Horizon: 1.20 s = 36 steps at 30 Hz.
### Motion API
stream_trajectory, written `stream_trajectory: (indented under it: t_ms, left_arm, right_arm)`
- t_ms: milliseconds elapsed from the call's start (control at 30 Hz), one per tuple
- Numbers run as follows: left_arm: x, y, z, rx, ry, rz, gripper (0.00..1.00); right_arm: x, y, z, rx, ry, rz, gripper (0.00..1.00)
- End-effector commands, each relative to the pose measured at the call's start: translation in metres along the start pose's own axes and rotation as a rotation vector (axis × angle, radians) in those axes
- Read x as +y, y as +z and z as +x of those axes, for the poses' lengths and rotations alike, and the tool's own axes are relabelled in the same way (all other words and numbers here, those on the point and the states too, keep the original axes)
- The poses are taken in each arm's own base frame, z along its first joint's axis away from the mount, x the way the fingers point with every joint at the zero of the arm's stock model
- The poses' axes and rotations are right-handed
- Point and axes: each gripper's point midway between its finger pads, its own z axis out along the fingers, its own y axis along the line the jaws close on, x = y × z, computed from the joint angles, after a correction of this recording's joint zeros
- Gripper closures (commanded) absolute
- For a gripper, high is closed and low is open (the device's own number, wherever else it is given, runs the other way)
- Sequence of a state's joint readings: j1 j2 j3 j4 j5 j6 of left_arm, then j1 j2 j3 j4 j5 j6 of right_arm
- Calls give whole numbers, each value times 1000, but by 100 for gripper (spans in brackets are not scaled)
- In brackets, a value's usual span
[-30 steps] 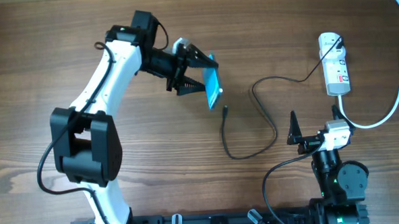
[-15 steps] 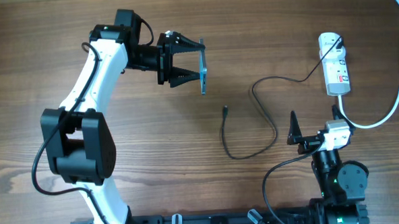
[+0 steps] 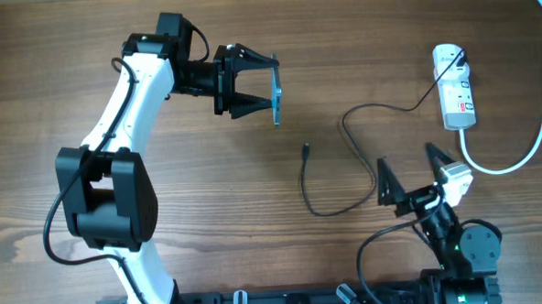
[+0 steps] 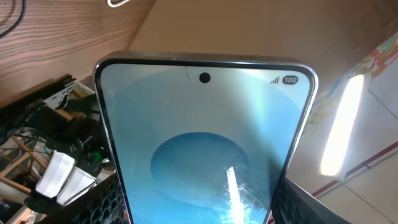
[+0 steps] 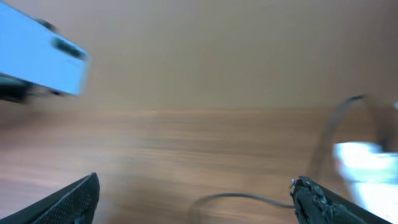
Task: Plug charger to phone and switch on socket
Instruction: 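Swing the right gripper toward the phone held by the left gripper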
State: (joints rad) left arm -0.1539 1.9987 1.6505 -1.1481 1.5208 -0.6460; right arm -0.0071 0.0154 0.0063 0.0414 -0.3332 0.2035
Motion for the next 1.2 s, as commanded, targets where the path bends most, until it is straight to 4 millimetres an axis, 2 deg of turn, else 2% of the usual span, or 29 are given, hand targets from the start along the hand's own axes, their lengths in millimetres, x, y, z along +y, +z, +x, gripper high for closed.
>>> stream_trajectory:
  t_ms: [0, 100, 167, 233, 333, 433, 500, 567, 700, 767, 867, 967, 1033, 1167]
  left_arm:
    - [-16, -6, 17, 26, 15, 51, 34]
    - [-17, -11, 15, 16, 15, 58, 34]
    - [-18, -14, 14, 9, 15, 63, 34]
    - [-18, -16, 13, 5, 15, 66, 34]
    - [-18, -16, 13, 5, 14, 66, 34]
    - [-18, -16, 14, 5, 1, 66, 34]
    - [-17, -16, 15, 6, -19, 67, 34]
    - [-17, -16, 15, 5, -20, 66, 34]
    - [-17, -16, 15, 5, -19, 66, 34]
    - [-17, -16, 15, 6, -20, 67, 34]
    - [-17, -16, 15, 5, -20, 66, 34]
    - [-17, -16, 15, 5, -19, 66, 34]
    - [-17, -16, 15, 5, -13, 67, 34]
    - [-17, -16, 15, 5, -10, 67, 34]
  right_arm:
    - [35, -4, 3, 77, 545, -189, 0]
    - [45, -6, 11, 181, 931, -215, 0]
    - [48, -6, 2, 165, 1011, -239, 0]
    - [61, -11, -21, 113, 953, -346, 0]
    - [84, -31, -80, -68, 823, -536, 0]
    - [94, -44, -121, -159, 724, -569, 0]
    - [97, -44, -136, -146, 628, -518, 1]
    - [95, -39, -142, -90, 545, -431, 1]
    - [76, -25, -144, 117, 424, -192, 1]
    - [65, -20, -143, 241, 399, -88, 0]
    - [62, -12, -147, 395, 416, -30, 0]
    - [67, -4, -156, 466, 554, -19, 0]
    - [75, 0, -153, 520, 670, -45, 0]
    - [114, 3, -162, 556, 531, -366, 0]
